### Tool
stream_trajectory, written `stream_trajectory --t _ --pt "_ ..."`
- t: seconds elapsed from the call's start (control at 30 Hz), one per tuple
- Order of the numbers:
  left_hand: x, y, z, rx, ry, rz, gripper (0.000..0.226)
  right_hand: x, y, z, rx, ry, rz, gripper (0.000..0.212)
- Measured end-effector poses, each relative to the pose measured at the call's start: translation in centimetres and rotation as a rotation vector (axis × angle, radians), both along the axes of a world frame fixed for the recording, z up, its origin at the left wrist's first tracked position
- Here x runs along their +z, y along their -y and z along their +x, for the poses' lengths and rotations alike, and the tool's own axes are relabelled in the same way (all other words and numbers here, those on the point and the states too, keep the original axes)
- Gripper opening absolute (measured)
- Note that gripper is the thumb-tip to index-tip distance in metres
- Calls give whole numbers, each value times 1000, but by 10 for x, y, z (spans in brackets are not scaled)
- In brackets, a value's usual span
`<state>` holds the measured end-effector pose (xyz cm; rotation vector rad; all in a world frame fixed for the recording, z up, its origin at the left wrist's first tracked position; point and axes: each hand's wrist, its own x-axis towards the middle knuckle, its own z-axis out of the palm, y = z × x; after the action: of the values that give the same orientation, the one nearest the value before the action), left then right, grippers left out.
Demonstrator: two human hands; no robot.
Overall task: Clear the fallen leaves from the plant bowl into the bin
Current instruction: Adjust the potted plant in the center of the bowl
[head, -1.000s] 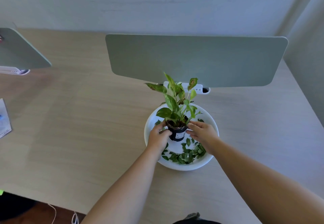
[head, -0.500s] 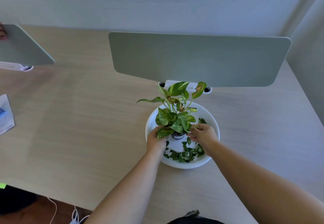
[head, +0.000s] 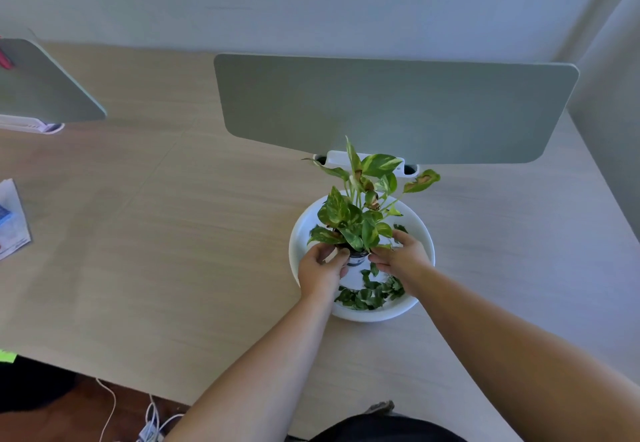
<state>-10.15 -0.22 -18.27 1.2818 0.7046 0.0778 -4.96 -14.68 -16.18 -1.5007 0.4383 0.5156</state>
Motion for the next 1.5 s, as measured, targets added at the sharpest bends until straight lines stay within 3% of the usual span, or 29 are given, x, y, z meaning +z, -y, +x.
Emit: stream_trajectory --t 0.07,0.17,0.37,0.6,0.8,1.27,1.5 --pt "1 0 1 -1 8 10 30 4 -1 -1 5 -2 -9 41" --pt "3 -2 4 8 -2 0 23 11 -3 -2 -38 -17 33 22" --pt "7 -3 8 20 8 -46 22 8 -4 6 -81 -19 -22 27" --pt "33 1 36 -54 34 -136 19 41 12 26 -94 39 -25 8" --pt "41 0 53 -73 3 -101 18 54 17 34 -104 57 -19 8" --pt "19 -15 31 -40 -71 -62 15 24 3 18 -54 -29 -39 23" --pt "11 -19 26 -35 -120 -57 9 17 1 12 -51 -25 -62 19"
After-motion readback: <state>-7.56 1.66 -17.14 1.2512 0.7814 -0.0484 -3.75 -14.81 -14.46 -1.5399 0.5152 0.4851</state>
